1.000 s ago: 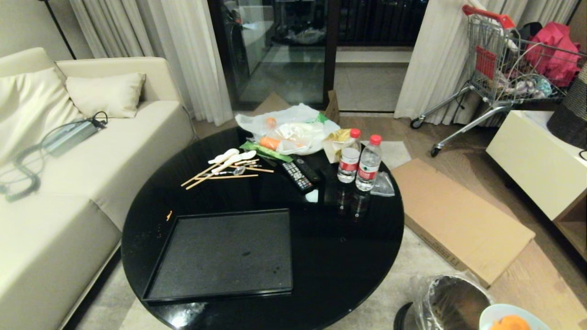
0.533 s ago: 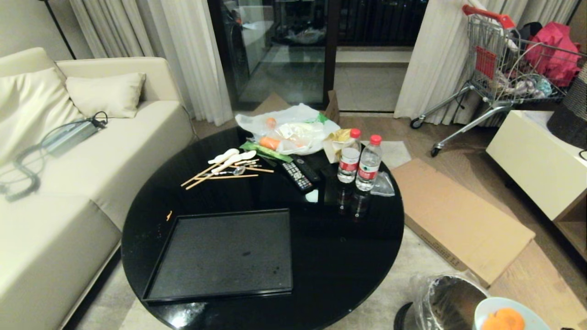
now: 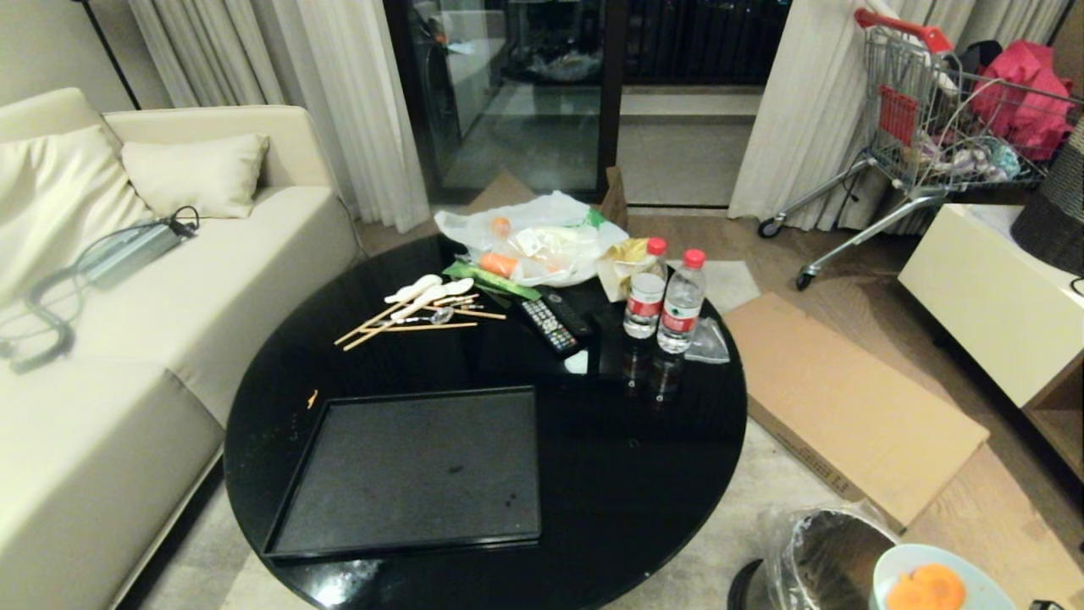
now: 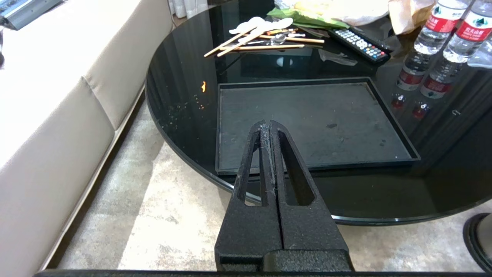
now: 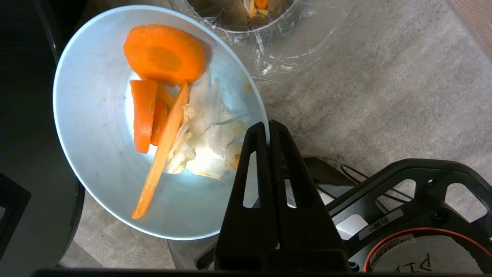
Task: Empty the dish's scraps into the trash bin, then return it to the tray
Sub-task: Move the bowl over the trash can
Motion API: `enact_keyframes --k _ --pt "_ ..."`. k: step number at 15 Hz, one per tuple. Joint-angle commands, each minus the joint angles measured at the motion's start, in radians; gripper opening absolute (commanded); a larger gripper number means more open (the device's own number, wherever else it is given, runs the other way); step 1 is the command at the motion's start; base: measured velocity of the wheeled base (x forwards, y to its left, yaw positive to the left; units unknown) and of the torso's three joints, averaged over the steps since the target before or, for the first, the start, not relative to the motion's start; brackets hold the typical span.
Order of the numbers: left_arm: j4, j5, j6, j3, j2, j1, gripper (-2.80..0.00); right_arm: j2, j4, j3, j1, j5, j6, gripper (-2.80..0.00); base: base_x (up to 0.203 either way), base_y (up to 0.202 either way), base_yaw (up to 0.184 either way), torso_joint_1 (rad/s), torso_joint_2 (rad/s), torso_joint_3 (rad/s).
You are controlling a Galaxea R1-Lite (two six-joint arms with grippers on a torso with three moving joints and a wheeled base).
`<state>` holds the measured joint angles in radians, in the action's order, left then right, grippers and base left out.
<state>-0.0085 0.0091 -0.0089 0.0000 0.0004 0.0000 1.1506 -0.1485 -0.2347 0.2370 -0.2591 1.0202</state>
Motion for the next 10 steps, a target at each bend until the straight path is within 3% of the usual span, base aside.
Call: enact_keyframes --k 1,10 --pt "-0.001 0.000 0.000 0.000 0.000 0.000 -2.80 0.001 -0.002 0.000 -0.001 -0.002 0.004 -2.80 0.004 0.005 -0.060 0.002 0.00 0.004" --pt "-0.001 0.000 0.000 0.000 0.000 0.000 -2.80 -0.006 -0.003 0.000 -0.001 -0.003 0.003 -2.80 0.000 0.011 -0.157 0.002 0.00 0.003"
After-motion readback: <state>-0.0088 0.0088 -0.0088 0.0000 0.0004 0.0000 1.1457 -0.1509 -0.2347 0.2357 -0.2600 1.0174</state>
